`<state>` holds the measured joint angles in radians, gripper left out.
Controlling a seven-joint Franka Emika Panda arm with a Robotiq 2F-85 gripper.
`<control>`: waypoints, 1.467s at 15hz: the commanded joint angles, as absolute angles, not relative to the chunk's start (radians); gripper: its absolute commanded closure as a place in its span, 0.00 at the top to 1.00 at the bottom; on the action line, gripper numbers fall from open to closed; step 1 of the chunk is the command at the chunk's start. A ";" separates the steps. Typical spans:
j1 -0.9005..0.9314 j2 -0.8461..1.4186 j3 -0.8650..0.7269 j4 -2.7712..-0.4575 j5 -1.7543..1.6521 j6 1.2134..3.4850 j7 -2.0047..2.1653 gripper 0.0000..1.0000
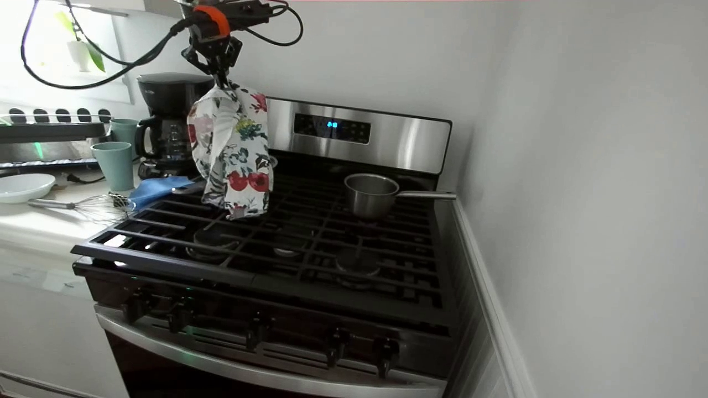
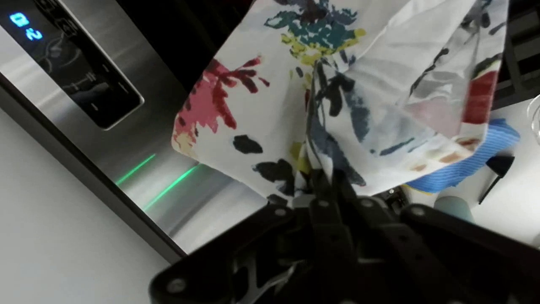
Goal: Move the pot's lid to the stove using the tea towel
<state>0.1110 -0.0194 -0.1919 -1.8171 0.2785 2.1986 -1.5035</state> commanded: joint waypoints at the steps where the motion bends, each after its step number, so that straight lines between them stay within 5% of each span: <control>1: 0.047 0.077 -0.125 -1.729 0.332 2.187 -1.586 0.01; 13: -0.039 0.173 0.011 -1.792 0.490 2.396 -1.554 0.01; 15: -0.043 0.181 0.013 -1.797 0.472 2.399 -1.535 0.31; 22: -0.044 0.138 0.030 -1.800 0.519 2.475 -1.403 0.80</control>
<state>-0.0396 0.1846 0.0167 -1.7771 0.5448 2.4198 -1.4801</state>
